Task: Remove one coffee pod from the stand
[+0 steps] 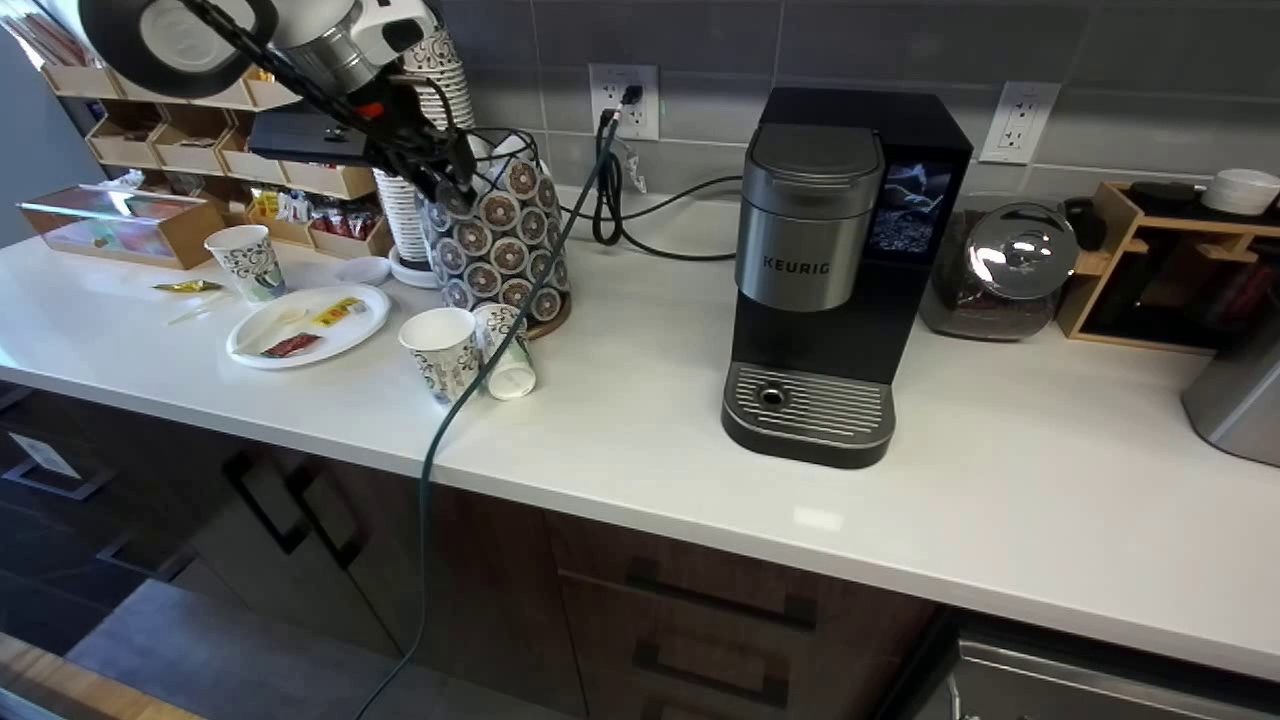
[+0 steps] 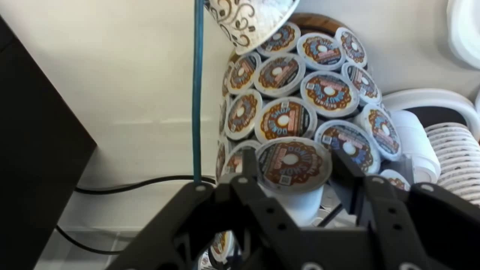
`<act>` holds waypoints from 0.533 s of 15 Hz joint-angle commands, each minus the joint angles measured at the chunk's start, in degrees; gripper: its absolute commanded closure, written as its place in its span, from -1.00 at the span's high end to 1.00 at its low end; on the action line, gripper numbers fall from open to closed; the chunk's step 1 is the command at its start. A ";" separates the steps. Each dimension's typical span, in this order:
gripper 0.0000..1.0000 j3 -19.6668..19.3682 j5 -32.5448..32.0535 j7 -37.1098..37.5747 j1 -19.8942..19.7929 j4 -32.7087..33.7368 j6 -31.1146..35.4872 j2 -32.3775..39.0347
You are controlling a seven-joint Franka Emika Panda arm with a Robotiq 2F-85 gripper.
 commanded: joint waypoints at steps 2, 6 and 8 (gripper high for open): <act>-0.48 -2.00 -0.01 -3.44 -1.51 -5.60 -4.50 -7.52; -0.49 -3.29 -1.98 -7.84 -1.72 -8.79 -10.33 -14.01; -0.49 -3.81 -2.80 -10.49 -1.19 -9.62 -16.87 -17.52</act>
